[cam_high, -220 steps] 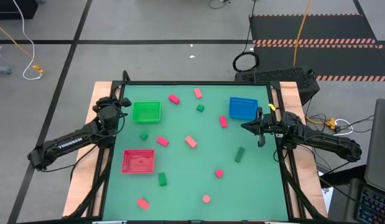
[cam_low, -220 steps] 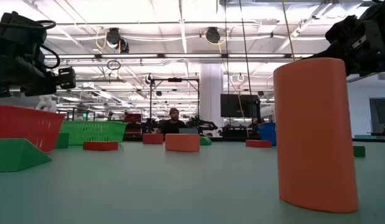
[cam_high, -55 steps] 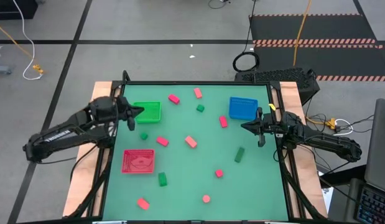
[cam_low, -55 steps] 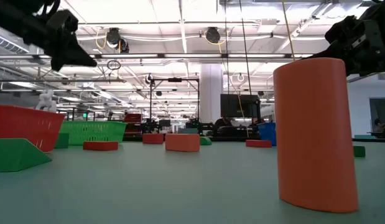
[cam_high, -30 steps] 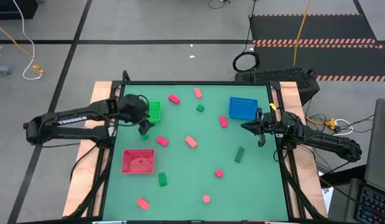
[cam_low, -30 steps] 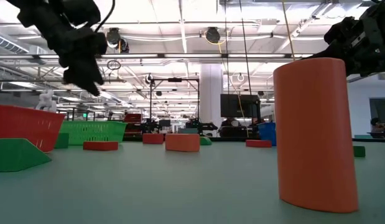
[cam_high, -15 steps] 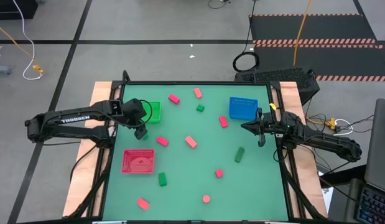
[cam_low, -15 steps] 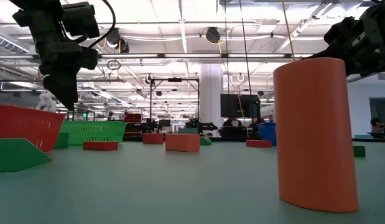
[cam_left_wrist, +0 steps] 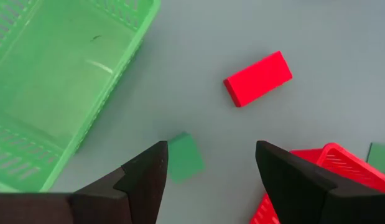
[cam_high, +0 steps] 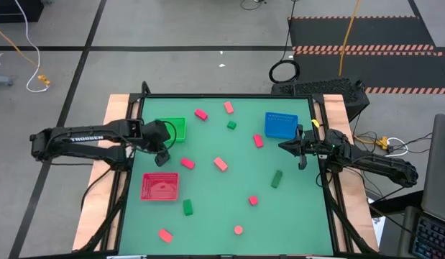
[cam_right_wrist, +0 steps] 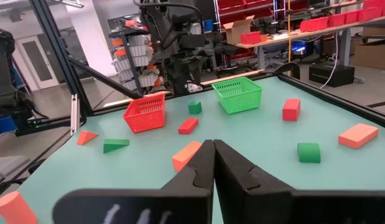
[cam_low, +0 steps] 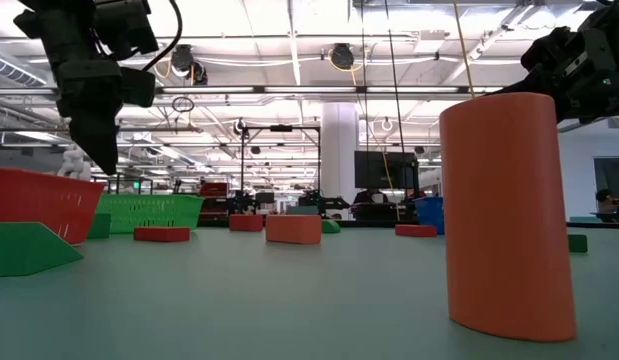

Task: Sort & place blocks by color
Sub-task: Put the green block into the blue bin

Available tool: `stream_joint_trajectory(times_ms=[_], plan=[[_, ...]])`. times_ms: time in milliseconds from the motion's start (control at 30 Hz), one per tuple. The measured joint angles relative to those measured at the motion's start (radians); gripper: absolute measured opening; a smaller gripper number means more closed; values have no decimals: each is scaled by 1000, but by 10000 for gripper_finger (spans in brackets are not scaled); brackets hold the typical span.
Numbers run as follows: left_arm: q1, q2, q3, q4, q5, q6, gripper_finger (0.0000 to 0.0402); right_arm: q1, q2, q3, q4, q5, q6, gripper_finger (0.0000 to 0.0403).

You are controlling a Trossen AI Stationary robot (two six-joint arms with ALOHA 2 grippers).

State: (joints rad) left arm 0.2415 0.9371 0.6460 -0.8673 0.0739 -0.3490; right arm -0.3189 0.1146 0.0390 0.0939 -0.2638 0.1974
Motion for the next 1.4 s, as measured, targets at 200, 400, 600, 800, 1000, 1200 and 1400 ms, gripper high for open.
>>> stream_joint_trajectory(times_ms=[200, 400, 600, 800, 1000, 1200, 1400], plan=[[-56, 0, 0, 0, -27, -14, 243, 0, 0, 0, 17, 0, 0, 0], [-81, 0, 0, 3, -35, -10, 243, 0, 0, 0, 87, 6, 13, 0], [-87, 0, 0, 61, -57, 13, 243, 0, 0, 0, 276, 5, 128, 0], [-87, 5, -1, 407, -94, 137, 243, 0, 27, 0, 307, 138, 39, 5], [-80, 15, 0, 890, -77, 314, 243, 0, 186, 0, 393, 323, 20, 67], [-8, 68, 0, 1081, -74, 344, 243, 0, 367, 53, 536, 372, -21, 162], [92, 175, 0, 1255, 6, 342, 243, 0, 567, 237, 542, 372, -66, 221]])
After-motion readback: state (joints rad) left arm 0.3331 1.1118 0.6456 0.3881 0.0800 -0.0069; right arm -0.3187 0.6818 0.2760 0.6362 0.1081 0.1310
